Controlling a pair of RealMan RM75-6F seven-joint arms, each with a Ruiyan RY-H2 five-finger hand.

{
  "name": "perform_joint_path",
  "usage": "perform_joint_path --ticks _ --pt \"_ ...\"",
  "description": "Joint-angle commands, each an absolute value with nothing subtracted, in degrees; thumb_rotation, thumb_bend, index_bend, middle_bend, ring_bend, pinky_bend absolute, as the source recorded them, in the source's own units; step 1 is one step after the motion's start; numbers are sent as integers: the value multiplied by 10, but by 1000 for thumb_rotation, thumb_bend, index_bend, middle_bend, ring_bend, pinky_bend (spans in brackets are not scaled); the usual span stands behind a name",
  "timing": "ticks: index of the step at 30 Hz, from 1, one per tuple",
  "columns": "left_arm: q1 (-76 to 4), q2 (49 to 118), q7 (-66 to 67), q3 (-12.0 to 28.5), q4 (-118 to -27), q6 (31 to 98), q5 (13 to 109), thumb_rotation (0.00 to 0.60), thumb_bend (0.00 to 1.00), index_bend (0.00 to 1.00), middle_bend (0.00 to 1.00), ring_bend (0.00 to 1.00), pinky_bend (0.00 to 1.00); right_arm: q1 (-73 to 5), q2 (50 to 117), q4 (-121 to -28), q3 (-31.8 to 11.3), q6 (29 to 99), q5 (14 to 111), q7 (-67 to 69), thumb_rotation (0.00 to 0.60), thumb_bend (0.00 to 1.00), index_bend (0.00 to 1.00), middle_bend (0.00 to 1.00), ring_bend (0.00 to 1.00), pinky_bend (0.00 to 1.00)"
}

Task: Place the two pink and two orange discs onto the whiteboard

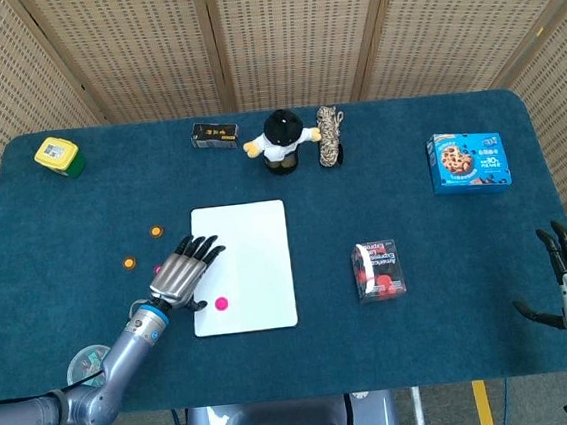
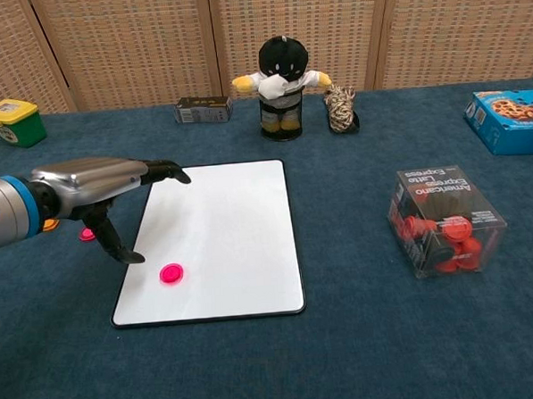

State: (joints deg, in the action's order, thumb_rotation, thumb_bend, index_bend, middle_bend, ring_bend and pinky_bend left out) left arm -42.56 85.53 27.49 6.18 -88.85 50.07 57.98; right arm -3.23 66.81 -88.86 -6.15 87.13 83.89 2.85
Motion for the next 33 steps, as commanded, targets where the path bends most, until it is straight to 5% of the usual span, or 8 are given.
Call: perform_joint_path --ticks 1,5,33 --pt "-409 831 229 57 -848 497 590 600 299 234 0 0 0 -33 667 -890 -62 870 838 29 600 0 0 0 0 0" --pt "-397 820 186 46 -809 485 605 600 340 313 0 0 0 -33 666 -892 -62 866 835 29 600 0 0 0 0 0" --pt "-378 893 70 44 -641 467 673 600 325 410 0 0 0 -34 663 -898 -61 860 831 26 600 0 0 0 0 0"
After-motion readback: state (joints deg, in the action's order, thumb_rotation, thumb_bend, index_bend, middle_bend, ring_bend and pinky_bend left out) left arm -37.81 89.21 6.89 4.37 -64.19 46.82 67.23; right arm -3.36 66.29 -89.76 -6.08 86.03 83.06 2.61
